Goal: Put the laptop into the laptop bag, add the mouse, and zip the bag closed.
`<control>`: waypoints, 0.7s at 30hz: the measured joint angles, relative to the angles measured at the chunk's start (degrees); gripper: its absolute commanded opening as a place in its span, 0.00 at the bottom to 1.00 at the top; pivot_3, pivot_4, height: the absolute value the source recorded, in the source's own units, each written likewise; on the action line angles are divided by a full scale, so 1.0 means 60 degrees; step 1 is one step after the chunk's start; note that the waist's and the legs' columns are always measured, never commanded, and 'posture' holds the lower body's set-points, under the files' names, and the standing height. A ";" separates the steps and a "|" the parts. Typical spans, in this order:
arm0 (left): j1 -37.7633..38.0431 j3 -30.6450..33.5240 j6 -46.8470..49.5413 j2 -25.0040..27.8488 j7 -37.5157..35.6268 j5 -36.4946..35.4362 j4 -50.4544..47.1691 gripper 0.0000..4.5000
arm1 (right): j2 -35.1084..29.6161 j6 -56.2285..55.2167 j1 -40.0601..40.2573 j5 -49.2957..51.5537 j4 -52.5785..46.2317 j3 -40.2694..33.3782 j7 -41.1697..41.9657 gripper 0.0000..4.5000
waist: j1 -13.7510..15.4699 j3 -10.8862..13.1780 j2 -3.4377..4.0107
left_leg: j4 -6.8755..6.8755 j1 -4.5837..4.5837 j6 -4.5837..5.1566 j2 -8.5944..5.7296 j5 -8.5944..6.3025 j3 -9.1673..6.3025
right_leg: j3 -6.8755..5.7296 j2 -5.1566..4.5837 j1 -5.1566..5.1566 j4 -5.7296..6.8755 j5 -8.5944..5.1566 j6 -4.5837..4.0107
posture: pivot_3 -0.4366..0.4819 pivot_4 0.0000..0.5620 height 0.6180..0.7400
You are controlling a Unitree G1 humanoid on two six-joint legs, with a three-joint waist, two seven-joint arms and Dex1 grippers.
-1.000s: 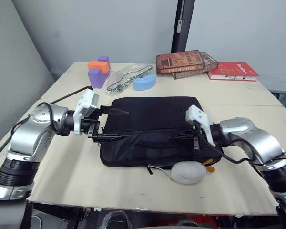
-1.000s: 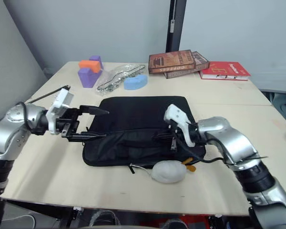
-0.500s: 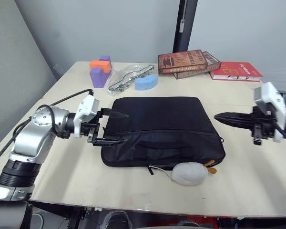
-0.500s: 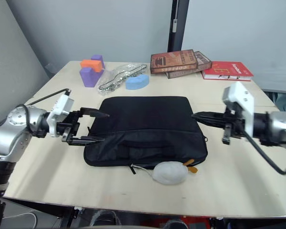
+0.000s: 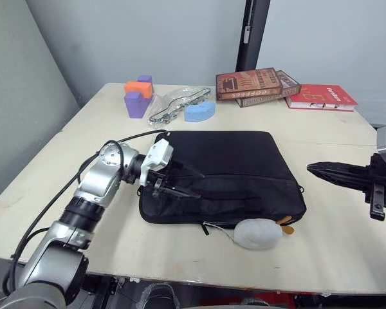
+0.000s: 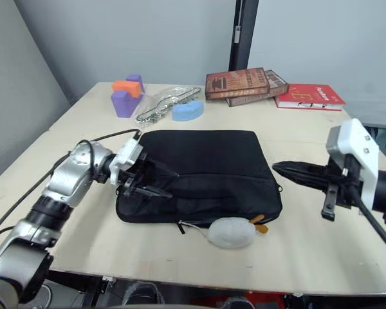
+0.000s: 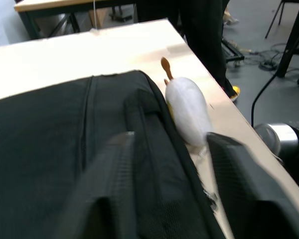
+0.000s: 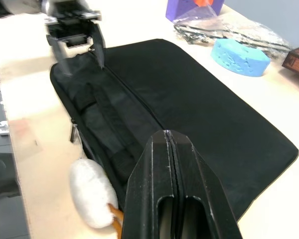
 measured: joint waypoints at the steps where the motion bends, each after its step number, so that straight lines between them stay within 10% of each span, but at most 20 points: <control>1: -0.0085 -0.0122 -0.0134 -0.0086 -0.0006 0.0008 0.0230 0.16 | -0.0029 0.0040 0.0027 0.0141 -0.0028 -0.0072 -0.0089 0.00 | -0.0005 0.0000 0.0000 | 0.0001 0.0001 0.0000 0.0001 0.0000 0.0001 | 0.0002 0.0000 0.0001 0.0002 0.0000 0.0000 | 0.48 0.27 1.00; 6: -0.0648 -0.0900 -0.1589 -0.0692 -0.0030 0.0289 0.2010 0.00 | -0.0346 0.0222 0.0404 0.1053 -0.0226 -0.0601 -0.0557 0.18 | 0.0106 0.0000 0.0000 | 0.0011 0.0002 0.0001 0.0001 0.0000 0.0002 | 0.0005 0.0000 0.0002 0.0008 0.0002 0.0003 | 0.48 0.27 1.00; 17: -0.1431 -0.1355 -0.3946 -0.1824 -0.0036 0.1565 0.4982 0.00 | -0.1076 0.0323 0.0964 0.2533 -0.0445 -0.1111 -0.0854 0.99 | 0.0260 0.0003 -0.0004 | 0.0047 0.0001 0.0071 -0.0002 -0.0037 0.0001 | 0.0005 -0.0008 0.0017 0.0018 0.0006 0.0012 | 0.48 0.27 1.00; 21: -0.1547 -0.1255 -0.4433 -0.2113 -0.0037 0.1882 0.5719 0.00 | -0.1118 -0.0024 0.1078 0.2446 -0.0767 0.0050 -0.0954 0.99 | 0.0257 0.0002 -0.0004 | 0.0071 0.0006 0.0073 -0.0003 -0.0037 0.0001 | 0.0007 -0.0012 0.0027 0.0028 0.0013 0.0023 | 0.48 0.27 1.00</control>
